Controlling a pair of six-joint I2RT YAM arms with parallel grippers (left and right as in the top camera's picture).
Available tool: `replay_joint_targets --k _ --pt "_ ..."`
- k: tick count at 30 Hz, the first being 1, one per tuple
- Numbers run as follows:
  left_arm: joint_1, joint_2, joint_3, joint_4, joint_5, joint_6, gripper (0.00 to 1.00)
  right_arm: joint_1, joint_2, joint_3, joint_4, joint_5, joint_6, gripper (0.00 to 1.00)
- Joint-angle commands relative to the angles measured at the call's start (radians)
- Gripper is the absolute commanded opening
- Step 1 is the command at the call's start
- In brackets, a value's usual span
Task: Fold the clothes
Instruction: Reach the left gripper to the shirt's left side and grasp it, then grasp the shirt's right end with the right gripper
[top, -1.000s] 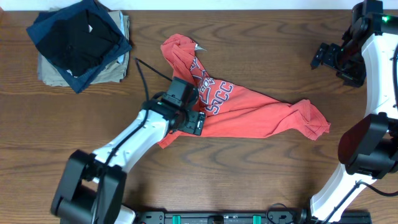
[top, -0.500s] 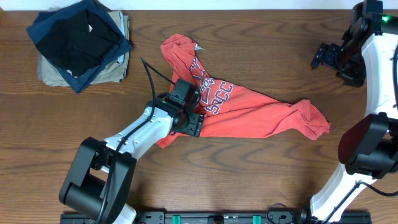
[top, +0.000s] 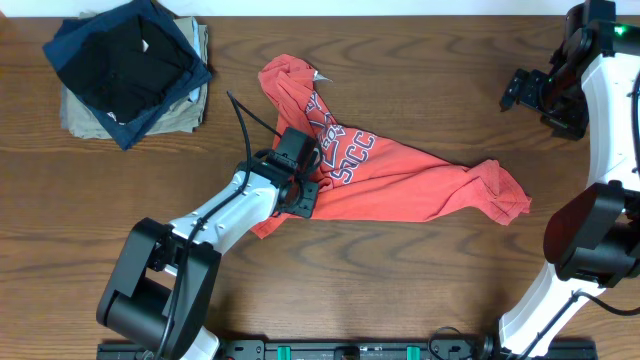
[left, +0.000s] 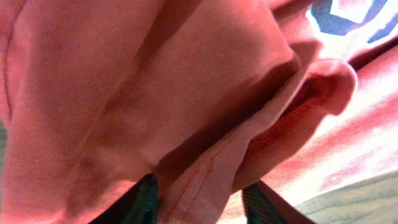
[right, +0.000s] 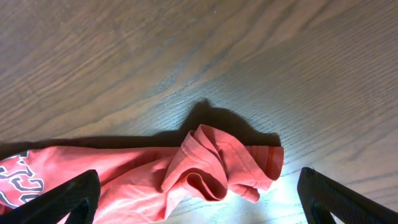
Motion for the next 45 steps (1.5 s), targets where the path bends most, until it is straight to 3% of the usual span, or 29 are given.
replay_joint_targets --k 1,5,8,12,27,32,39,45 --pt "-0.002 0.008 0.007 -0.006 -0.031 -0.002 0.36 0.002 -0.008 0.003 -0.001 -0.003 0.017 0.99" --pt "-0.002 0.008 0.008 -0.006 -0.031 -0.002 0.27 0.002 -0.008 0.003 0.0 -0.003 0.017 0.99" --pt "-0.002 0.008 0.008 -0.006 -0.031 -0.002 0.13 0.002 -0.008 0.003 -0.001 -0.003 0.017 0.99" --pt "-0.002 0.002 0.008 -0.006 -0.031 -0.006 0.06 0.002 -0.008 0.003 -0.001 -0.003 0.017 0.99" --pt "-0.002 -0.334 0.008 -0.133 -0.048 -0.016 0.06 0.002 -0.008 0.003 -0.001 -0.003 0.017 0.99" --pt "-0.001 -0.509 0.008 -0.234 -0.183 -0.134 0.06 0.002 -0.008 0.003 0.0 -0.003 0.017 0.99" --pt "-0.001 -0.715 0.008 -0.389 -0.29 -0.147 0.06 0.002 -0.008 0.003 -0.002 -0.068 0.03 0.99" --pt "-0.001 -0.84 0.008 -0.546 -0.497 -0.332 0.06 0.007 -0.008 0.003 -0.04 -0.219 0.028 0.99"
